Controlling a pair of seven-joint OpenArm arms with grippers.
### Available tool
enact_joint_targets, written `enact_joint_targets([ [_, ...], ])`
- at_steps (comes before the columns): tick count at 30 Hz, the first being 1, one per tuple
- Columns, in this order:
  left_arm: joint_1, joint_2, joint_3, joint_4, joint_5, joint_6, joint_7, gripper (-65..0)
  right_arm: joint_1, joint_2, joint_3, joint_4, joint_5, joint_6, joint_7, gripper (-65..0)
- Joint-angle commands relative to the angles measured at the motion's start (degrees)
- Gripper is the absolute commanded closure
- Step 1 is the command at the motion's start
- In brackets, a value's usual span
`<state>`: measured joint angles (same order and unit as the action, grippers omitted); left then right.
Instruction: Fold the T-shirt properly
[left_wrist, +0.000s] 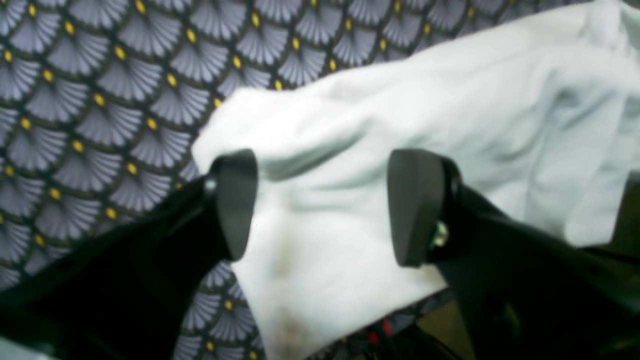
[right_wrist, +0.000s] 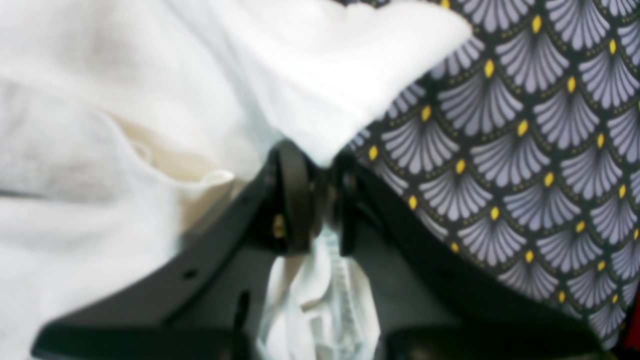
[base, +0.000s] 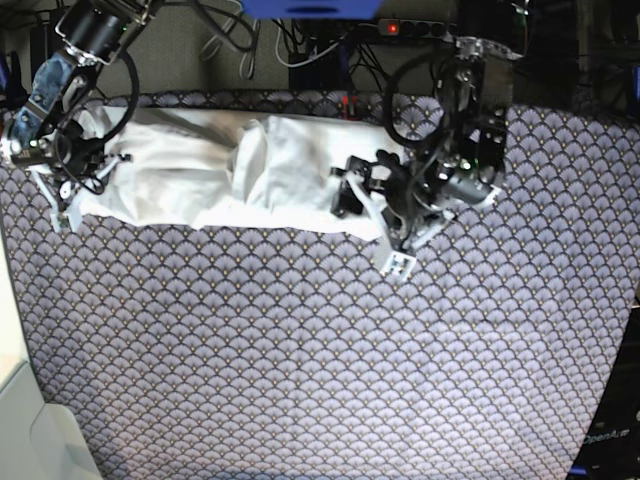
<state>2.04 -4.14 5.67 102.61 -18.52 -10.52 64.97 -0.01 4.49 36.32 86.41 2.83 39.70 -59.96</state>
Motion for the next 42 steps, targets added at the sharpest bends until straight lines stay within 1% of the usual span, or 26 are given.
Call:
enact_joint_targets([
  [1, -0.77, -0.03, -0.09, 2.23, -0.6, -0.16, -0.84, -40.3, 0.14, 0.04, -0.23, -0.3, -1.38, 0.3, -1.35, 0.0],
  [5, -0.33, -0.03, -0.09, 4.87, -0.6, -0.16, -0.66, -40.3, 0.41, 0.04, -0.23, -0.21, -1.38, 0.3, -1.44, 0.0],
  [7, -0.33, -0.74, -1.32, 4.43, -0.16, -0.07, 1.36, -40.3, 0.49, 0.04, -0.23, -0.21, -1.38, 0.3, -1.62, 0.0],
  [8, -0.42, -0.91, -2.64, 3.72, -0.16, -0.07, 3.12, -40.3, 0.41, 0.04, -0.23, 0.4, -1.38, 0.3, -1.62, 0.0],
  [10, -0.42, -1.0, -5.45, 1.61, -0.33, -0.07, 4.79, -40.3, 0.05, -0.05, -0.23, 2.51, -1.38, 0.3, -1.62, 0.0],
  [13, -0.51, -1.0, -7.56, -2.08, -0.33, -0.07, 4.79, -40.3, -0.3, -0.4, -0.23, 5.85, -1.38, 0.3, -1.71, 0.0],
  [15, -0.68, -1.0, -7.56, -3.75, -0.25, -0.07, 4.79, -40.3, -0.91, -0.4, -0.58, 7.35, -1.29, 0.3, -1.79, 0.0],
  [18, -0.86, -0.47, -7.47, -5.68, -0.51, -0.07, 4.79, -40.1, -1.97, -0.4, -3.04, 9.28, -1.29, 0.3, -1.79, 0.0],
  [19, -0.94, -0.47, -7.12, -6.3, -0.51, -0.07, 4.79, -38.5, -2.67, -0.4, -3.74, 10.16, -1.2, 0.3, -1.79, 0.0],
  [21, -1.91, -0.47, -5.19, -8.06, -0.33, -0.07, 4.79, -30.4, -3.55, -0.4, -5.06, 12.18, -1.2, 0.3, -1.79, 0.0],
  [22, -2.18, -0.47, -4.31, -9.2, -0.16, -0.07, 4.79, -23.8, -3.73, -0.58, -5.77, 13.15, -1.2, 0.3, -1.79, 0.0],
  [25, -2.35, -0.56, -3.96, -11.84, -0.25, -0.07, 4.79, -0.1, -4.78, -1.55, -6.64, 15.79, -1.2, 0.3, -1.79, 0.0],
  [26, -2.35, -0.56, -4.05, -12.37, -0.16, -0.07, 4.79, 0.0, -5.04, -1.63, -6.64, 16.75, -1.2, 0.3, -1.79, 0.0],
  [28, -2.35, -0.56, -3.96, -12.72, -0.16, -0.07, 4.79, -2.6, -5.31, -1.81, -7.08, 18.51, -1.2, 0.3, -1.79, 0.0],
  [30, -2.35, -0.65, -3.96, -12.63, -0.16, -0.07, 4.79, -0.3, -5.92, -2.43, -7.7, 20.01, -1.2, 0.3, -1.79, 0.0],
  [34, -2.35, -0.65, -4.05, -12.63, -0.16, -0.07, 4.79, -0.5, -6.89, -2.6, -7.88, 22.73, -1.12, 0.3, -1.88, 0.0],
  [36, -2.35, -0.83, -4.05, -12.98, -0.16, -0.07, 4.79, -0.5, -6.89, -3.74, -7.88, 24.23, -1.2, 0.3, -3.64, 0.0],
  [38, -2.18, -0.83, -4.05, -12.98, -0.16, -0.07, 4.79, -0.5, -6.89, -3.83, -7.88, 25.98, -1.2, 0.3, -6.37, 0.0],
  [42, -2.09, -0.91, -4.05, -12.98, -0.16, -0.07, 4.79, -0.5, -6.8, -4.18, -7.88, 28.18, -1.2, 0.3, -9.71, 0.0],
])
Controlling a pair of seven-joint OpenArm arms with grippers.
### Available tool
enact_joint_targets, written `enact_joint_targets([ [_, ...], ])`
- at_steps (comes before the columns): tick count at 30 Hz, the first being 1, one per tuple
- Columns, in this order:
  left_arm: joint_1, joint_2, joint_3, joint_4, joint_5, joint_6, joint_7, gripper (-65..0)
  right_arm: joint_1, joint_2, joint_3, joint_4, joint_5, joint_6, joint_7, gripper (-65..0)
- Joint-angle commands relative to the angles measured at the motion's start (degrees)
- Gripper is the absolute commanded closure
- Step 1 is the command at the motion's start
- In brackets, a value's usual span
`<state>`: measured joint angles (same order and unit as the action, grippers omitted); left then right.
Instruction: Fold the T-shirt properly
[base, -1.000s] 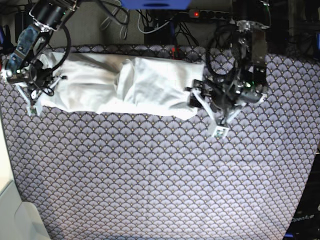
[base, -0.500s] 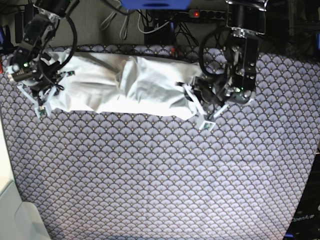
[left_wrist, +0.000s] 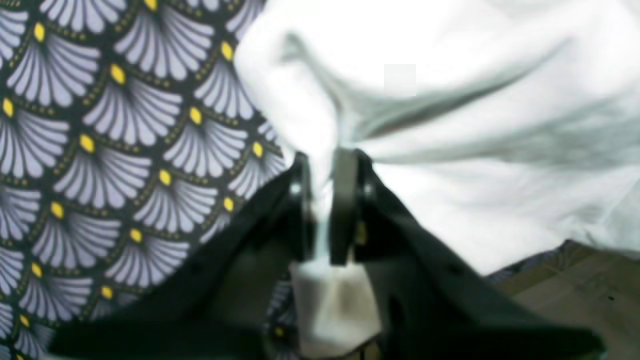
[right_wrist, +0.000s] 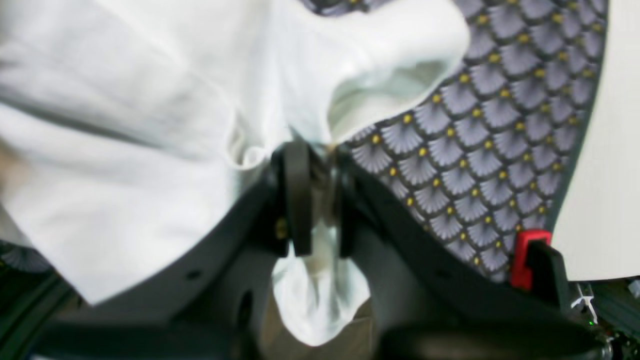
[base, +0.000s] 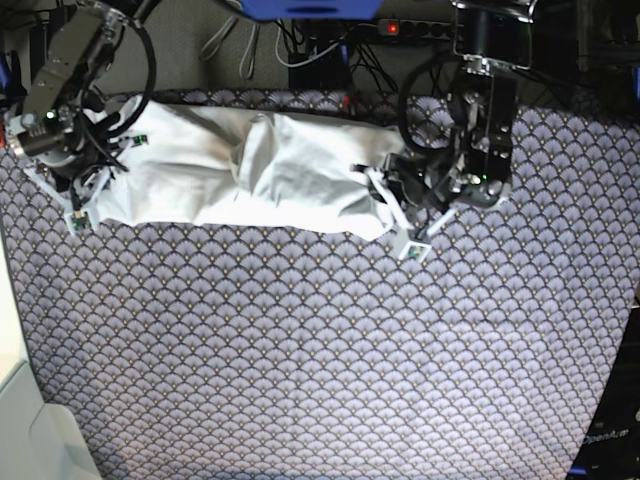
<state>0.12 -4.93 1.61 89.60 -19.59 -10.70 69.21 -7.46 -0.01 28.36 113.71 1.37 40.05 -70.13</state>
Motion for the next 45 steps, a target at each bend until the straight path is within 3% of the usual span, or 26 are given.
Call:
enact_joint_targets([
  [1, -0.16, -0.13, 0.02, 0.02, 0.91, 0.11, 0.55, -0.5, 0.65, 0.23, 0.08, 0.88, 0.35, -0.05, -0.16, 0.0],
  [7, 0.01, -0.13, 0.02, 0.02, 0.91, 0.11, 0.55, -0.5, -0.58, 0.41, -0.1, 1.41, 10.02, -0.05, -2.62, 0.0],
  [13, 0.01, -0.21, 0.02, 0.11, 0.91, 0.11, 0.81, -0.5, -1.11, 3.48, -4.67, 2.29, 21.71, -0.05, -3.23, 0.0],
  [23, 0.1, -0.21, -0.07, 0.38, 0.91, 0.11, 1.08, -0.5, -0.4, 3.22, -8.45, 2.9, 24.35, -0.05, -3.23, 0.0],
  [34, 0.1, -0.21, -0.16, -0.06, 1.0, 0.11, 1.08, -0.5, -0.67, 4.98, -9.33, 2.99, 63.21, -0.05, -3.94, 0.0],
  [37, 0.1, -0.13, -0.16, -0.06, 1.0, 0.11, 1.16, -0.5, -0.49, 5.94, -9.41, 2.9, 71.29, -0.05, -3.67, 0.0],
  [40, 0.1, 0.05, -0.16, -0.06, 1.0, 0.11, 1.16, -0.5, -0.67, 5.42, -9.77, 2.82, 75.16, -0.05, -3.76, 0.0],
  [45, 0.1, 0.23, -0.16, 0.11, 0.83, 0.11, 1.25, -0.5, -0.4, 4.1, -12.32, 2.64, 73.32, -0.05, -3.32, 0.0],
])
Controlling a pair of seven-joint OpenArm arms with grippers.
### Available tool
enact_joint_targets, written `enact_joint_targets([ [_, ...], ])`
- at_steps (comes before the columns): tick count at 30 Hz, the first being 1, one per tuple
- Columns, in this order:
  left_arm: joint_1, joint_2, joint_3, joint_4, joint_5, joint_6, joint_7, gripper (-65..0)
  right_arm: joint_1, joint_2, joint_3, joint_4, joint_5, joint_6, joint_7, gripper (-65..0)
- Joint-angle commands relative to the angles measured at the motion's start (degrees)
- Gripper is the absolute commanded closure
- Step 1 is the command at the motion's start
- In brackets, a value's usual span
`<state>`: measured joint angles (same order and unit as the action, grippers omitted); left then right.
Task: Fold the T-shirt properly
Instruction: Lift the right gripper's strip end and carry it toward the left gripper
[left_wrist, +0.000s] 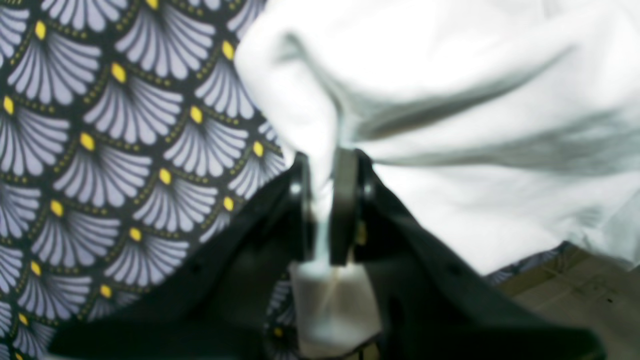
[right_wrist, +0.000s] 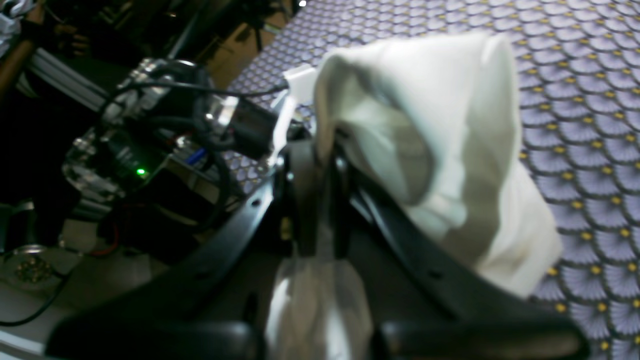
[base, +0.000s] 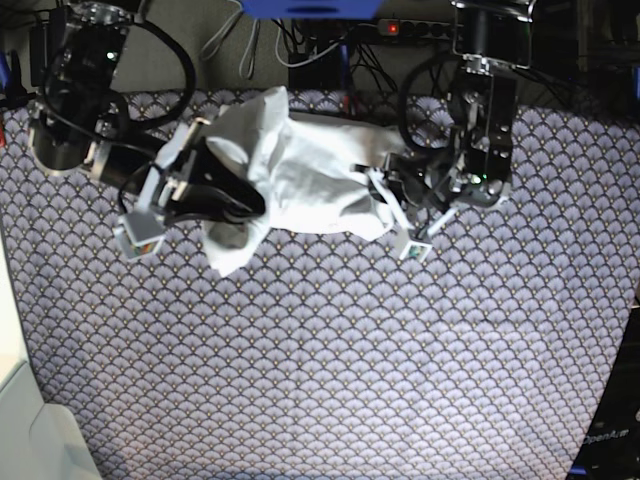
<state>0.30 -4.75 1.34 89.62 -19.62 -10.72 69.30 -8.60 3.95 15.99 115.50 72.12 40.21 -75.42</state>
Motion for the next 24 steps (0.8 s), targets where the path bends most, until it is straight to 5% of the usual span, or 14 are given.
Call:
enact_joint_targets([
  [1, 0.01, 0.05, 0.11, 0.35, 0.58, 0.13, 1.16, -0.5, 0.73, 0.05, -0.56, 0.76, 0.98, -0.21, 2.14, 0.0],
  [13, 0.72, 1.63, 0.11, 0.62, 0.58, 0.13, 1.87, -0.5, 1.88, -1.18, -18.67, -3.55, -19.41, -0.21, 15.07, 0.0],
  [24, 1.77, 2.34, 0.11, 4.22, 0.76, 0.13, 1.96, -0.5, 7.94, -0.47, -20.16, -16.29, -21.17, -0.21, 18.23, 0.0],
])
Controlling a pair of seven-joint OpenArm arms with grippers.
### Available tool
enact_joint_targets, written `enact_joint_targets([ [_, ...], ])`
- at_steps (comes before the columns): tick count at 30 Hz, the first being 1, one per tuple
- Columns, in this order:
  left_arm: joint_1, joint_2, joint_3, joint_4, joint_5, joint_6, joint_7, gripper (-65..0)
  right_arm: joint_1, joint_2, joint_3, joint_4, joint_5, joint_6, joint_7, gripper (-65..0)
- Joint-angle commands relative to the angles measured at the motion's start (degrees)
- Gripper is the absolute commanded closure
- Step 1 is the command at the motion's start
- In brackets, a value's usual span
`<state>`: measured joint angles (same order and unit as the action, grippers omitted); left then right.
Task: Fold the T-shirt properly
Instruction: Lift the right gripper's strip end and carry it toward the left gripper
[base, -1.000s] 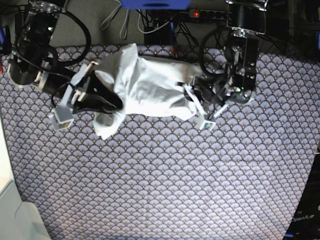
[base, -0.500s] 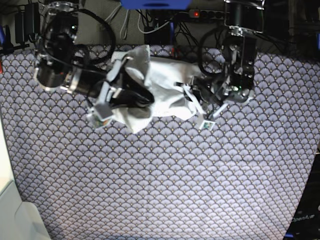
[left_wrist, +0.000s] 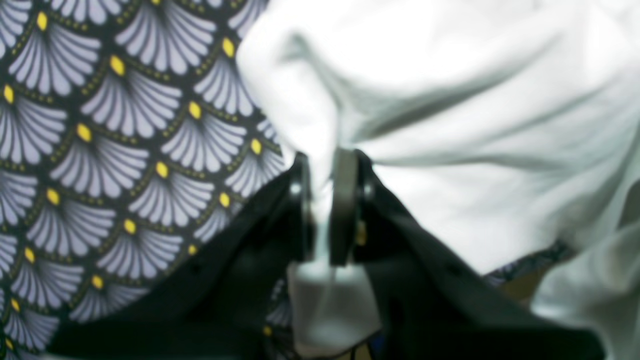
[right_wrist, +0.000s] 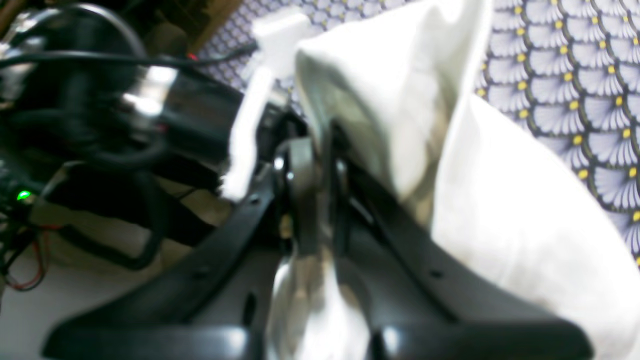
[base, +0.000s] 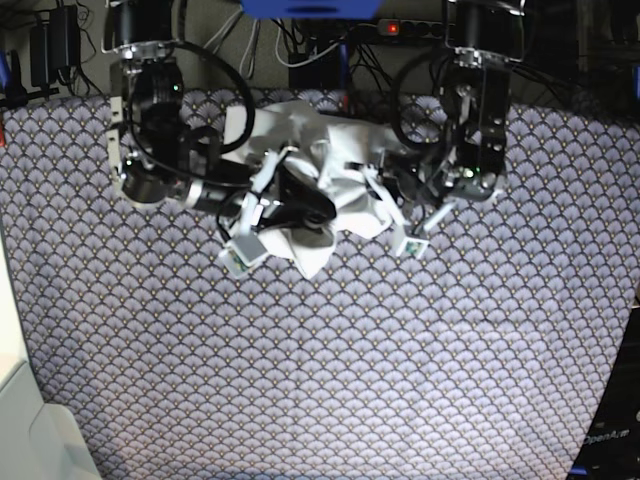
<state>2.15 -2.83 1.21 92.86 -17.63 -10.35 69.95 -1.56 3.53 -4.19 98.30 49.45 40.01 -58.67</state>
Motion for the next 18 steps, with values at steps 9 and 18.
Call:
enact_joint_targets([
  [9, 0.79, 0.24, -10.49, 11.01, -1.49, -0.24, 7.63, -0.5, 2.13, -0.15, 0.01, 0.73, 1.49, -0.01, 1.58, 0.0],
  [18, 2.55, -1.17, -12.33, 10.75, -1.49, -0.42, 6.31, -0.5, 2.05, -0.23, -3.42, 0.73, 1.49, -0.01, 3.25, 0.0],
])
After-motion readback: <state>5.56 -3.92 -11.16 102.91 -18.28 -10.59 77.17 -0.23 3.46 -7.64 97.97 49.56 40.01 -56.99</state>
